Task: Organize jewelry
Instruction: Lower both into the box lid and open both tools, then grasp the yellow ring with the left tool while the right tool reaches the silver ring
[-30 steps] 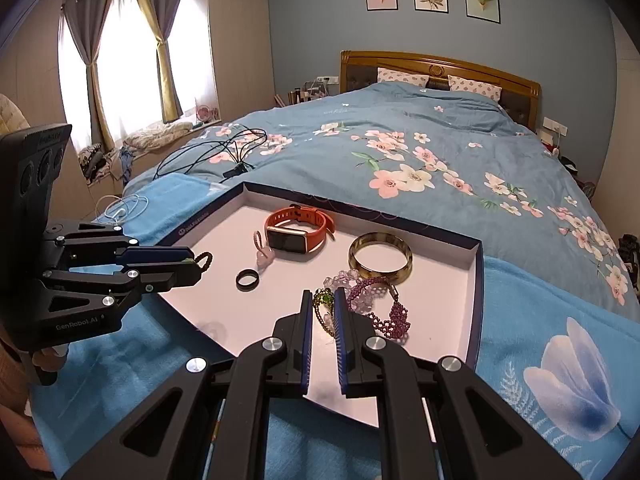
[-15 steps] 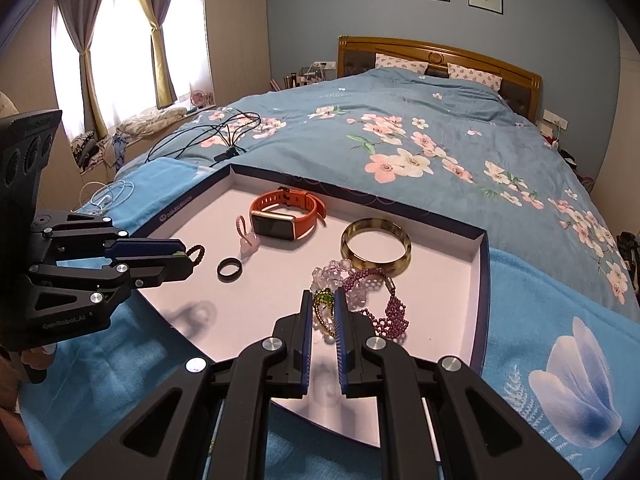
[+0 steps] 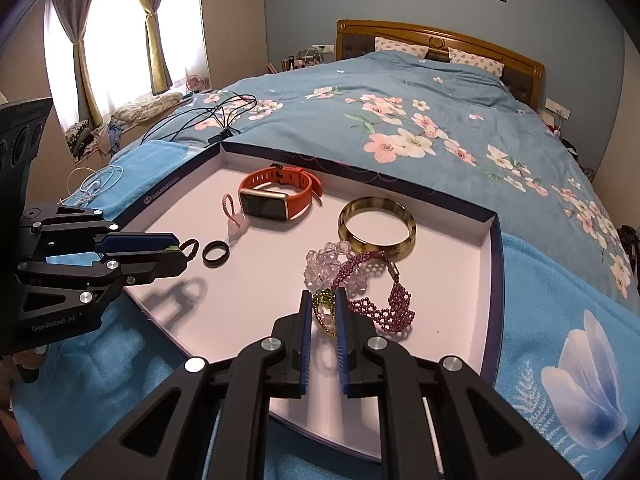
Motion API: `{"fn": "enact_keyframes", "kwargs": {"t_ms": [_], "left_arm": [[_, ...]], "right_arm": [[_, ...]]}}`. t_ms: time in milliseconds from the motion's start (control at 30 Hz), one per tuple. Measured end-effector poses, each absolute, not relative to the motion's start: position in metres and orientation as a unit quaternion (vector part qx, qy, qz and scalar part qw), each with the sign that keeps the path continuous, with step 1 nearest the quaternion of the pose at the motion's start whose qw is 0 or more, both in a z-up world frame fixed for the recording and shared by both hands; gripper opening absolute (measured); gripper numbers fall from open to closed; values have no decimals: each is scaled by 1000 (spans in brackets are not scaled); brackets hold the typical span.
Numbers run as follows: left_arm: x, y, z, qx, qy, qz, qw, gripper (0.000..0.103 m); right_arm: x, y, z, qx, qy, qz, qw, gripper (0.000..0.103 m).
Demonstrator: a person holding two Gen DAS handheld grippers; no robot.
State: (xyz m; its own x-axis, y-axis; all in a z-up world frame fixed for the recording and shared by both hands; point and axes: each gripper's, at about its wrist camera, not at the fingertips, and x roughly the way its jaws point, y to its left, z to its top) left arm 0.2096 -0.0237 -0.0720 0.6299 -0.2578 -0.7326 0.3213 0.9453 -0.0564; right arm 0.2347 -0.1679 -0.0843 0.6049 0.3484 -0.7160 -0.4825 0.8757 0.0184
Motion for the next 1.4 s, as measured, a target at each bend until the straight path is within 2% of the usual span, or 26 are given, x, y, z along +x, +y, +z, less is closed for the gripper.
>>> {"fn": "enact_keyframes", "kwargs": {"t_ms": [500,567,800,933,1133,1267,1400], "left_arm": [[211,-19,-77,28,400,-155,903,19],[207,-17,-73,28,393,-155,906,19],[173,-15,-51,34,357,-186,915,26],[147,-17,-44,44,343,-220,912,32],[119,-31,-47,62,343,-262,900,39],[110,-49,-58,78,355,-283,888,48],[109,-65,-70,90,371,-295,876,48]], "right_arm": [[226,-176,-76,-75,364,230,900,14],[223,-180,-72,-70,357,228,903,17],[200,-193,-58,-51,342,236,908,23],[180,-198,-51,-49,334,248,908,34],[152,-205,-55,-41,338,255,905,39],[136,-212,-67,-31,355,248,901,40],[120,-218,-82,-26,376,239,895,40]]}}
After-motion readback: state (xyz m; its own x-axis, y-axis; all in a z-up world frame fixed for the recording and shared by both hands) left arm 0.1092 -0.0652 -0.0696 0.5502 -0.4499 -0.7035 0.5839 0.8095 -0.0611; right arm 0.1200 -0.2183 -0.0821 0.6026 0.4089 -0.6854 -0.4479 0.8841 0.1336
